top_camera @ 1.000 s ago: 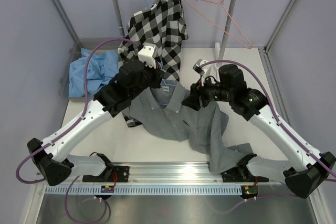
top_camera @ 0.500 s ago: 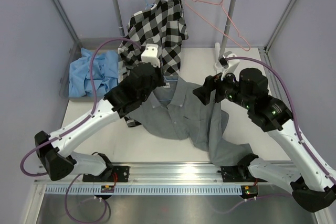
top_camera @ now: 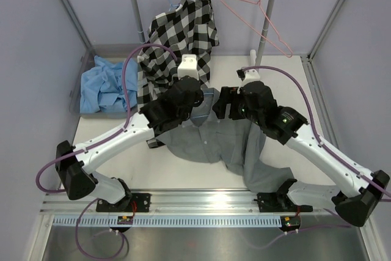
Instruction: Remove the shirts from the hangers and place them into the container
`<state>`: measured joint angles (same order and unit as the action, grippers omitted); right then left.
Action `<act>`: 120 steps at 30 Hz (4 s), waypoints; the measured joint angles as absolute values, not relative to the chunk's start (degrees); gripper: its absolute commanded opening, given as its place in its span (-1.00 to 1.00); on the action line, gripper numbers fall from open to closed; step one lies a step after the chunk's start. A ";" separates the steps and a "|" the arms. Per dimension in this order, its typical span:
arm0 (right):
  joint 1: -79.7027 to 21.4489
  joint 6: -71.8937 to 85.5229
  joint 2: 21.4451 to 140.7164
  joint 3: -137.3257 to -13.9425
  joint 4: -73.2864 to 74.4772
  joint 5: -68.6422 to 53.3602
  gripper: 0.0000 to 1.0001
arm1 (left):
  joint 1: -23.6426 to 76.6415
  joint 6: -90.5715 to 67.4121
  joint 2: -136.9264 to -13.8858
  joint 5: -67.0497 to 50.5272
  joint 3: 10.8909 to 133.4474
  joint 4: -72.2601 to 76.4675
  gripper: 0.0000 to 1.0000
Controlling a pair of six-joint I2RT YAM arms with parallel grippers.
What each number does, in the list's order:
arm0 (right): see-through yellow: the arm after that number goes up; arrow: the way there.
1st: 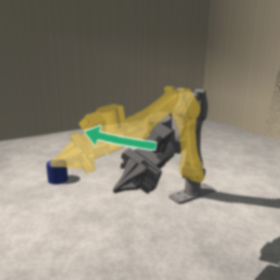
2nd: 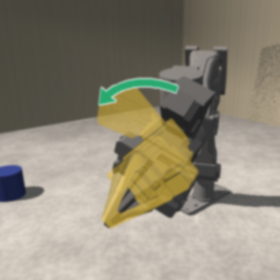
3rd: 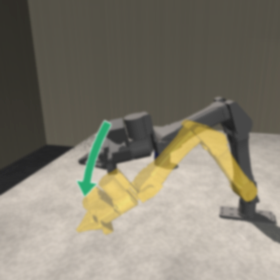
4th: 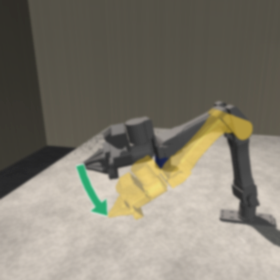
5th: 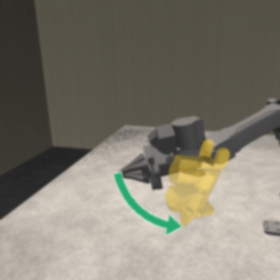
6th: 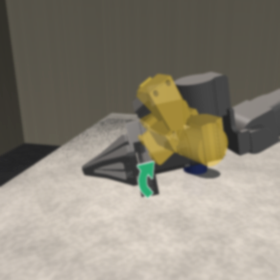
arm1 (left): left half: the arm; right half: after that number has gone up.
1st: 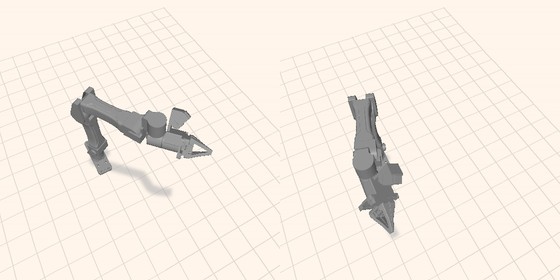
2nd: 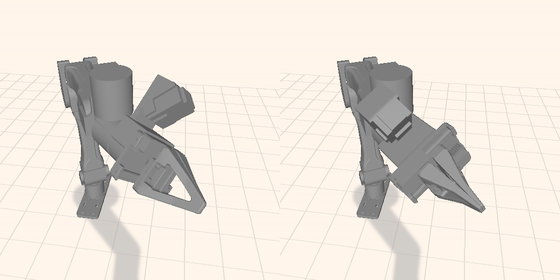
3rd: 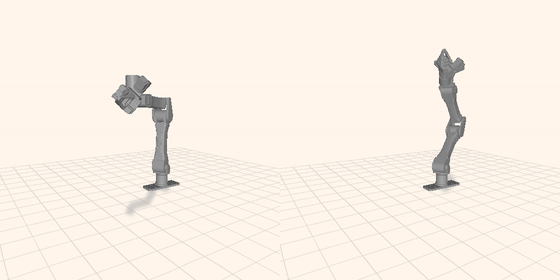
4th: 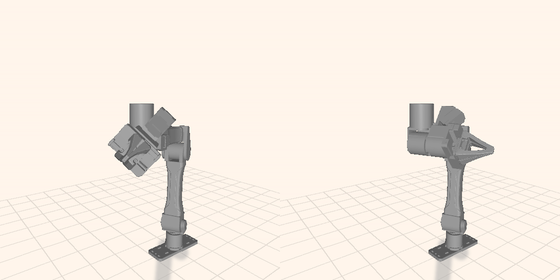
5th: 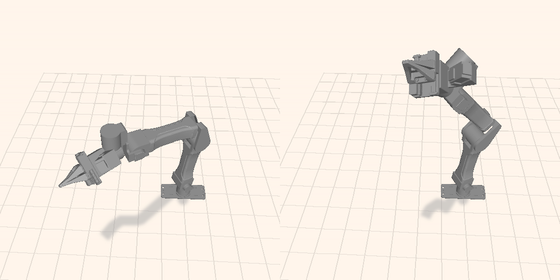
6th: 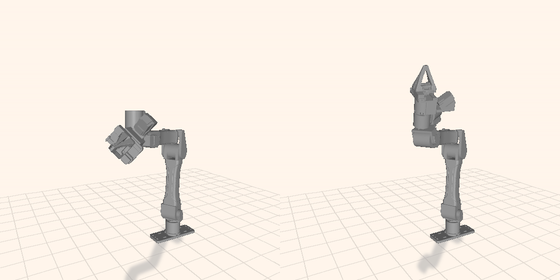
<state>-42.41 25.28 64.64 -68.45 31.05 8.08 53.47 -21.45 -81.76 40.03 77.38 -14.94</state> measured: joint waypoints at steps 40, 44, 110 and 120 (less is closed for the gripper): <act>-36.29 24.64 64.84 -69.71 34.96 17.32 -1.00 | 54.74 -18.11 -70.78 44.07 67.53 -13.26 -1.00; -33.82 22.37 63.02 -69.71 36.38 15.51 -1.00 | 54.74 -17.61 -66.67 41.65 64.58 -12.29 -1.00; -31.55 11.29 59.35 -71.31 45.32 1.63 0.82 | 52.90 -8.32 -56.40 12.14 59.35 -6.72 -1.00; -31.44 7.09 52.56 -75.75 48.56 3.81 0.79 | 51.16 -5.13 -56.95 12.53 57.52 -7.03 -1.00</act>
